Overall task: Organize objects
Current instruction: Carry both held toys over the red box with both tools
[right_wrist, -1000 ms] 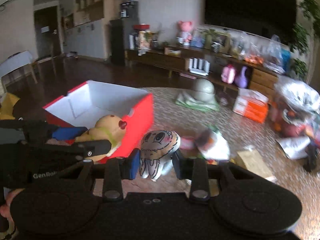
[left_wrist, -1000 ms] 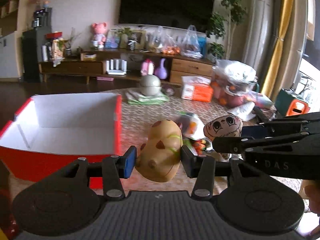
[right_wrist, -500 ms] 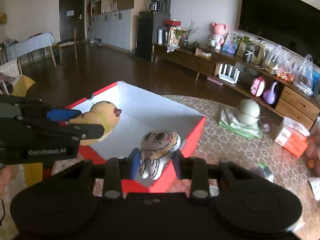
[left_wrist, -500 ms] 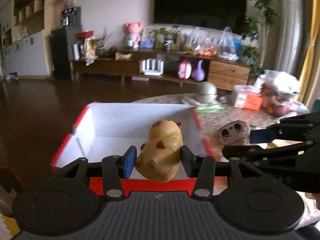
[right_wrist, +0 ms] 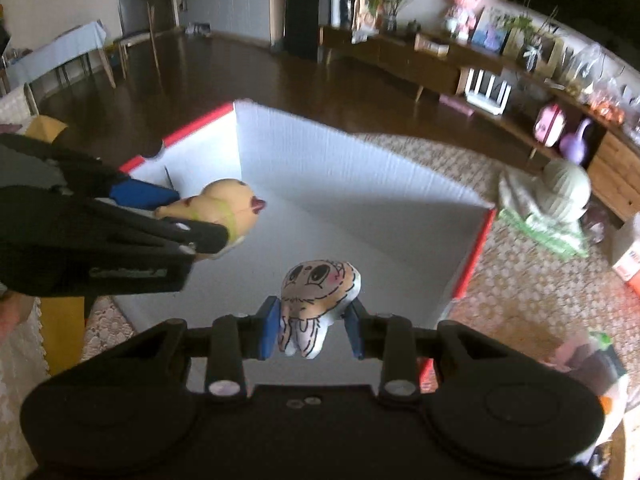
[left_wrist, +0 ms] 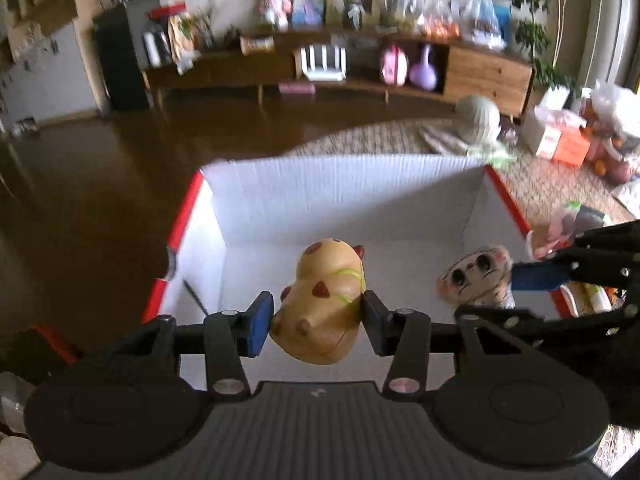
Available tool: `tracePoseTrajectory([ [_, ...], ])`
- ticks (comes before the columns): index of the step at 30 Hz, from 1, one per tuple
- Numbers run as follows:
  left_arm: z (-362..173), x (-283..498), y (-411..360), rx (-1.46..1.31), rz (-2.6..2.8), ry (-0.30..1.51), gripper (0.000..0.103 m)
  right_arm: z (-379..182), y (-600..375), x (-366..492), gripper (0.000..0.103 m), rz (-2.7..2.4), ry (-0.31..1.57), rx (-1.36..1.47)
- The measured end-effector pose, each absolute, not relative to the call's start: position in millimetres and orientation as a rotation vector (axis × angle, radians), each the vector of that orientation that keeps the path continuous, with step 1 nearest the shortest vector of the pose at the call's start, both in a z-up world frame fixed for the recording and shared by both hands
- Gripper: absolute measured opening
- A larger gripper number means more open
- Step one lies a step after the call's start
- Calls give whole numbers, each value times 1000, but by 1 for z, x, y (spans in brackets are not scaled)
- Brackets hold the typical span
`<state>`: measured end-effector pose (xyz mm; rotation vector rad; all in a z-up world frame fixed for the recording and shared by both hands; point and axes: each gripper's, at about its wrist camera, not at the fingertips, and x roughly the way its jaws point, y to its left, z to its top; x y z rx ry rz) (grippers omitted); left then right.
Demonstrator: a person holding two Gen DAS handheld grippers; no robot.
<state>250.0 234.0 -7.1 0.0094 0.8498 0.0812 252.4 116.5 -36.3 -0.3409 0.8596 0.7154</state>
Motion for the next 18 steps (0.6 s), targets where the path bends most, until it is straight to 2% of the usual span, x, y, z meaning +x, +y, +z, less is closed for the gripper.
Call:
tracePoseTrajectory([
  [18,-62,308,231,6,52,1116,48,-61,141,264,36,722,964,-425],
])
